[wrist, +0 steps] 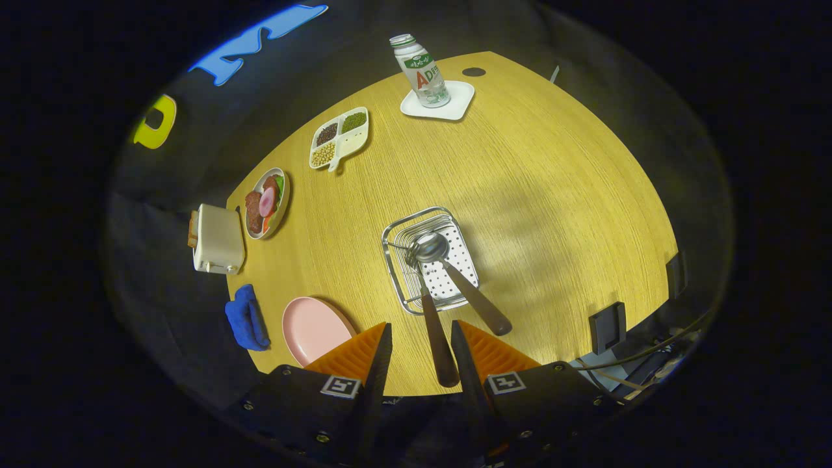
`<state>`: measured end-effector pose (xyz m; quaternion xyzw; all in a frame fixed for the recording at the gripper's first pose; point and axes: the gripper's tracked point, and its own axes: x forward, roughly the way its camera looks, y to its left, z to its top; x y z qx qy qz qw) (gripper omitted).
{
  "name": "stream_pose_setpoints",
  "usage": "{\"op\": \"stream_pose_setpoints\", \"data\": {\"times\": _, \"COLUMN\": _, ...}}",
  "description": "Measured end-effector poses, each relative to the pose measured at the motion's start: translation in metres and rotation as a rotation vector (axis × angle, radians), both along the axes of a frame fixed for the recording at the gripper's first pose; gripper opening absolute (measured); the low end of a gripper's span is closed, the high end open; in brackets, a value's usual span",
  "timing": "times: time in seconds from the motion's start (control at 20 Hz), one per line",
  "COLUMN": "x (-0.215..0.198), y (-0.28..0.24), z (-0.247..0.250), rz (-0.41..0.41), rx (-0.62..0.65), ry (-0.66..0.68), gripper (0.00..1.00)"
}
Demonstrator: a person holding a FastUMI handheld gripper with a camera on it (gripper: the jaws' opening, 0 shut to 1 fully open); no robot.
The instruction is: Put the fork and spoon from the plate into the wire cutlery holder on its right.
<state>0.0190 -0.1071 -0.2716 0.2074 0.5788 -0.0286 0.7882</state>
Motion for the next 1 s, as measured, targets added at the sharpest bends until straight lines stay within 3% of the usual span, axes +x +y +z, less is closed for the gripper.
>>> {"op": "stream_pose_setpoints", "data": {"times": 0.25, "x": 0.013, "y": -0.013, "z": 0.043, "rz": -0.007, "rx": -0.062, "ry": -0.184, "gripper": 0.56}}
{"op": "stream_pose_setpoints", "data": {"times": 0.5, "x": 0.038, "y": -0.028, "z": 0.119, "rz": -0.008, "rx": -0.222, "ry": -0.522, "gripper": 0.56}}
{"op": "stream_pose_setpoints", "data": {"times": 0.75, "x": 0.047, "y": -0.004, "z": 0.191, "rz": 0.002, "rx": -0.312, "ry": -0.815, "gripper": 0.56}}
{"op": "stream_pose_setpoints", "data": {"times": 1.0, "x": 0.055, "y": 0.014, "z": 0.269, "rz": 0.022, "rx": -0.5, "ry": -1.109, "gripper": 0.56}}
